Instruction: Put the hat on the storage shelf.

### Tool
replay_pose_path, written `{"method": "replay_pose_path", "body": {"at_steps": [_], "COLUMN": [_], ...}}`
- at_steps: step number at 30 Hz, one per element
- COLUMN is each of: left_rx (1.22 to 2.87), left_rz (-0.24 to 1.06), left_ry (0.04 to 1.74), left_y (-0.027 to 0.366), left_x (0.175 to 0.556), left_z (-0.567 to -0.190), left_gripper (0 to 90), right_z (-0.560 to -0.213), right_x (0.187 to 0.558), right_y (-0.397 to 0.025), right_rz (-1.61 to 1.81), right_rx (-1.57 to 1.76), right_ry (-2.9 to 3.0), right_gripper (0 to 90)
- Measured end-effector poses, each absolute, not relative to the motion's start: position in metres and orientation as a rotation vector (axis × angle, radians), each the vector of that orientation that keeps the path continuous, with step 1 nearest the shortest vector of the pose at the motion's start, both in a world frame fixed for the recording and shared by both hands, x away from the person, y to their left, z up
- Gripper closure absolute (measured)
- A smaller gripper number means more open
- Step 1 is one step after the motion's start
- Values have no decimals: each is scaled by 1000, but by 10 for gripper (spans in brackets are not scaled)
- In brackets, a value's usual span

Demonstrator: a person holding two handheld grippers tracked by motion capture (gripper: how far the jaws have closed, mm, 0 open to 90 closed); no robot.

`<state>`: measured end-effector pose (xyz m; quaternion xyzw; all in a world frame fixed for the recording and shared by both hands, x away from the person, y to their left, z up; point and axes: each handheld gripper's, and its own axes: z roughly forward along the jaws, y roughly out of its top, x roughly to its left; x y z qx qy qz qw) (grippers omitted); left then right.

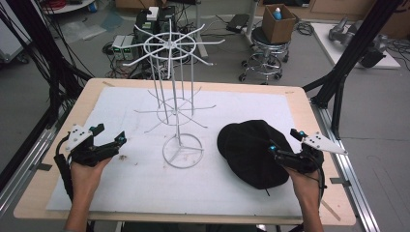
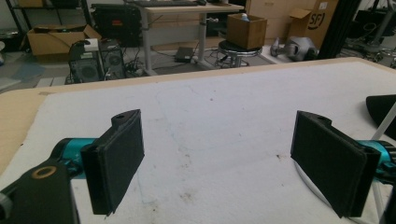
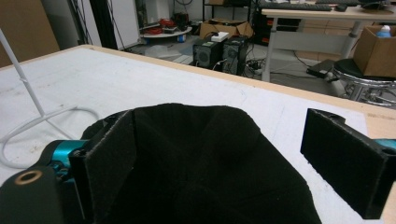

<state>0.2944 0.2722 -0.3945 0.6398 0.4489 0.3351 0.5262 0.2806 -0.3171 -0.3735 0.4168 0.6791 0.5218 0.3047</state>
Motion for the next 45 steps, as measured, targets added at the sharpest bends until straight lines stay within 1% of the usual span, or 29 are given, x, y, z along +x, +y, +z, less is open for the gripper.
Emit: {"method": "replay_pose_path", "body": {"at_steps": [21,39,40,45], "left_rx": [1535,1538,1539,1544], "left_rz": [793,788,787,789], "left_ry": [1082,1085,1085,1085], "left_y": [274,273,273,274], "left_x": [293,293,292,292], "left_z": [-398,-400,-400,-400], "left_gripper": [174,175,175,175], "right_z": [-379,-395,-396,-397], "right_x": [287,301,302,303], "right_y": [-302,-286,-285,-284], "right_rz": [1355,1264,1263,1252], "right_rx": [1089,1115,1115,1105], "right_ry": [1861,1987,1999,2024], "right_gripper": [104,106,159,191]}}
